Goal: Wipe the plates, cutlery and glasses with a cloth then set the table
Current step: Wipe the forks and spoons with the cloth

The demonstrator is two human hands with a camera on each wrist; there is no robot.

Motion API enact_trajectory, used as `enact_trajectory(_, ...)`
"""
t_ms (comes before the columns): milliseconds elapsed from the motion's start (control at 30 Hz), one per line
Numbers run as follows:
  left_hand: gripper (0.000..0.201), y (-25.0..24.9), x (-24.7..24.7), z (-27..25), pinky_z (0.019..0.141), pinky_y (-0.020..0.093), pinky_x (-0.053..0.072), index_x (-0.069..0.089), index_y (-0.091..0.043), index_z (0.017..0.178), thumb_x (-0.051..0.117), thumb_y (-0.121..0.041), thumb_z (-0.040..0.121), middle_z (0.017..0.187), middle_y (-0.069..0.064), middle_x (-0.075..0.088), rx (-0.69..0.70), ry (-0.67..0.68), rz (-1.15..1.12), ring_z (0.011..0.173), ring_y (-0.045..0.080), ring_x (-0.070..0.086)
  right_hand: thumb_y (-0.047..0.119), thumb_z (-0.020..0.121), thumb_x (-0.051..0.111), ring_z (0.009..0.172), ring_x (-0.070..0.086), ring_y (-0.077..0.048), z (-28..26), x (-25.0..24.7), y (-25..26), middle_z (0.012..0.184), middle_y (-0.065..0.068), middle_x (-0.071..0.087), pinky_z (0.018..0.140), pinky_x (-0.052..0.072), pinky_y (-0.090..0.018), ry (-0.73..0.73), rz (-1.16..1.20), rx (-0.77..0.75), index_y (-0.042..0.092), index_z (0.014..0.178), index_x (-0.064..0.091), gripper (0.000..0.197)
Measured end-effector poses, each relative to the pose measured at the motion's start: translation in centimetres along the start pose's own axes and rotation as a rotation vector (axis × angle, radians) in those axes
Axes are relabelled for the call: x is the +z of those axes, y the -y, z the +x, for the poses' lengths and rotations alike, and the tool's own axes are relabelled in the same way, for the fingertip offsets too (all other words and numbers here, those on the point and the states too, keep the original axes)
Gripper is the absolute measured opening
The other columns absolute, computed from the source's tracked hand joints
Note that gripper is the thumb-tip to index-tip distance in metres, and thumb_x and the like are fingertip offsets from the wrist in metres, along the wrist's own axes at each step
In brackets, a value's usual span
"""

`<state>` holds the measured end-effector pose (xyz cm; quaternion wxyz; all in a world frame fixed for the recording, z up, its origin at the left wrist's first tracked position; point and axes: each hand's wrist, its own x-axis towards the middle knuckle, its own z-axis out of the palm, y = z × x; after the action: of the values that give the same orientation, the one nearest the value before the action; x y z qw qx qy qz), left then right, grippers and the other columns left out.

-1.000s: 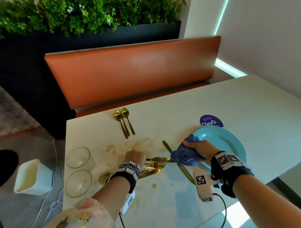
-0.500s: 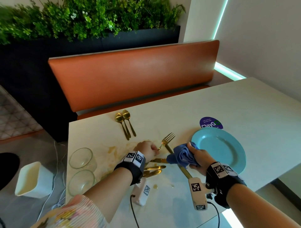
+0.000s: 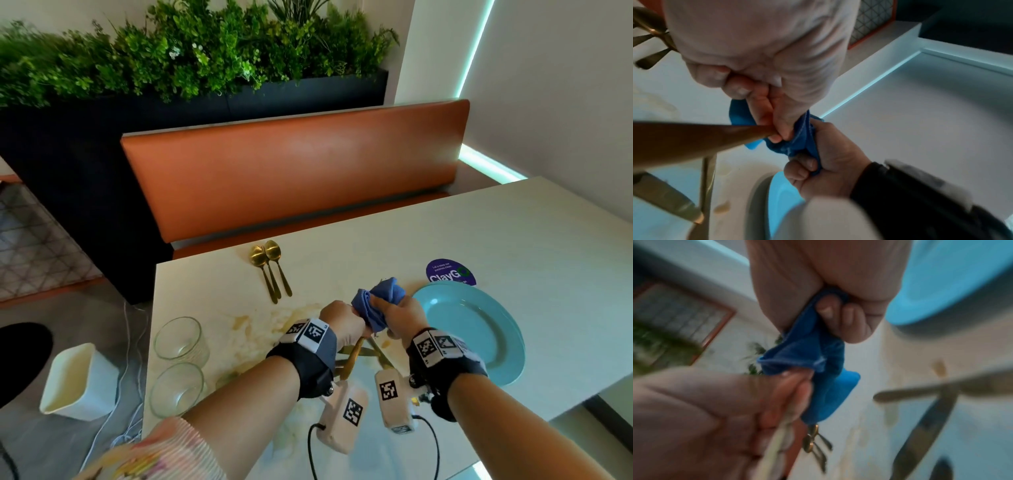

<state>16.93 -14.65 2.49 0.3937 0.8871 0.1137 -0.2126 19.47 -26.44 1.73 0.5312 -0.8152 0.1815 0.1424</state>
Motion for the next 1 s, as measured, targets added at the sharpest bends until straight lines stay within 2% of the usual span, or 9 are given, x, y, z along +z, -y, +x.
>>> enact_trajectory(133, 0.016, -0.7, -0.7, 0.1, 0.074, 0.028, 0.041, 0.068, -0.007, 0.089, 0.065, -0.020, 0.081, 0.087, 0.009, 0.062, -0.007, 0.004, -0.024, 0.083, 0.020, 0.052, 0.032, 0.087, 0.062, 0.053, 0.047, -0.016, 0.8, -2.3, 2.1, 0.061, -0.004, 0.049, 0.047, 0.036, -0.022, 0.024, -0.407, -0.214, 0.009, 0.069, 0.045, 0.033)
enact_trajectory(233, 0.025, -1.2, -1.7, 0.1, 0.081, 0.033, 0.047, 0.072, -0.005, 0.099, 0.064, -0.023, 0.082, 0.101, 0.012, 0.070, 0.012, -0.033, -0.019, 0.096, 0.025, 0.062, 0.033, 0.088, 0.061, 0.068, 0.051, -0.025, 0.6, -3.1, 3.3, 0.073, -0.010, 0.053, 0.057, 0.037, -0.028, -0.034, -0.476, -0.331, 0.007, 0.083, 0.049, 0.029)
enact_trajectory(300, 0.023, -1.3, -2.1, 0.3, 0.087, 0.031, 0.047, 0.072, -0.007, 0.097, 0.062, -0.023, 0.085, 0.104, 0.010, 0.069, 0.021, -0.071, 0.030, 0.106, 0.026, 0.062, 0.034, 0.088, 0.061, 0.073, 0.052, -0.026, 0.7, -3.1, 3.2, 0.077, -0.011, 0.053, 0.063, 0.036, -0.029, -0.154, -0.405, -0.372, 0.007, 0.086, 0.050, 0.028)
enact_trajectory(367, 0.026, -0.8, -2.4, 0.5, 0.095, 0.032, 0.050, 0.072, -0.005, 0.104, 0.062, -0.022, 0.087, 0.109, 0.010, 0.070, -0.005, -0.122, 0.013, 0.108, 0.027, 0.062, 0.036, 0.087, 0.061, 0.070, 0.054, -0.030, 1.1, -3.6, 3.0, 0.074, -0.014, 0.053, 0.061, 0.036, -0.031, -0.285, -0.175, -0.282, 0.003, 0.085, 0.054, 0.034)
enact_trajectory(500, 0.025, 0.3, -2.6, 0.7, 0.094, 0.029, 0.048, 0.072, -0.010, 0.107, 0.063, -0.022, 0.087, 0.115, 0.008, 0.069, -0.050, -0.217, -0.159, 0.108, 0.025, 0.061, 0.027, 0.091, 0.058, 0.050, 0.043, -0.017, 0.4, -4.1, 1.7, 0.067, -0.006, 0.050, 0.041, 0.037, -0.023, -0.019, 0.366, 0.003, 0.011, 0.078, 0.053, 0.022)
enact_trajectory(633, 0.021, -0.9, -1.3, 0.3, 0.080, 0.027, 0.048, 0.073, -0.009, 0.102, 0.057, -0.016, 0.090, 0.109, 0.011, 0.070, 0.041, -0.222, -0.173, 0.102, 0.026, 0.064, 0.023, 0.091, 0.058, 0.033, 0.046, -0.010, -1.1, -1.0, 0.5, 0.051, -0.004, 0.054, 0.036, 0.036, -0.019, 0.191, 0.326, 0.013, 0.007, 0.071, 0.054, 0.026)
enact_trajectory(800, 0.022, -1.3, -0.9, -0.3, 0.077, 0.028, 0.045, 0.069, -0.006, 0.101, 0.050, -0.008, 0.090, 0.108, 0.016, 0.068, 0.077, -0.216, -0.168, 0.103, 0.031, 0.061, 0.013, 0.090, 0.054, 0.045, 0.053, -0.019, -0.3, -0.4, 1.3, 0.064, -0.011, 0.055, 0.043, 0.040, -0.025, 0.096, 0.361, 0.010, 0.003, 0.081, 0.057, 0.014)
enact_trajectory(900, 0.022, -1.1, -0.7, -0.6, 0.083, 0.030, 0.048, 0.068, -0.012, 0.107, 0.057, -0.019, 0.090, 0.112, 0.015, 0.068, 0.079, -0.161, -0.282, 0.101, 0.031, 0.060, 0.015, 0.090, 0.055, 0.044, 0.054, -0.015, 0.2, -0.5, 2.3, 0.065, -0.008, 0.054, 0.035, 0.040, -0.016, 0.043, 0.401, 0.009, 0.008, 0.075, 0.054, 0.016)
enact_trajectory(1000, 0.032, -0.3, -0.9, -0.6, 0.097, 0.034, 0.047, 0.065, -0.015, 0.115, 0.058, -0.033, 0.089, 0.119, 0.011, 0.065, -0.010, -0.108, -0.353, 0.110, 0.029, 0.058, 0.021, 0.090, 0.056, 0.061, 0.054, -0.016, 0.7, -1.0, 3.5, 0.074, -0.003, 0.055, 0.039, 0.047, -0.017, 0.008, 0.482, 0.011, 0.007, 0.096, 0.055, 0.014)
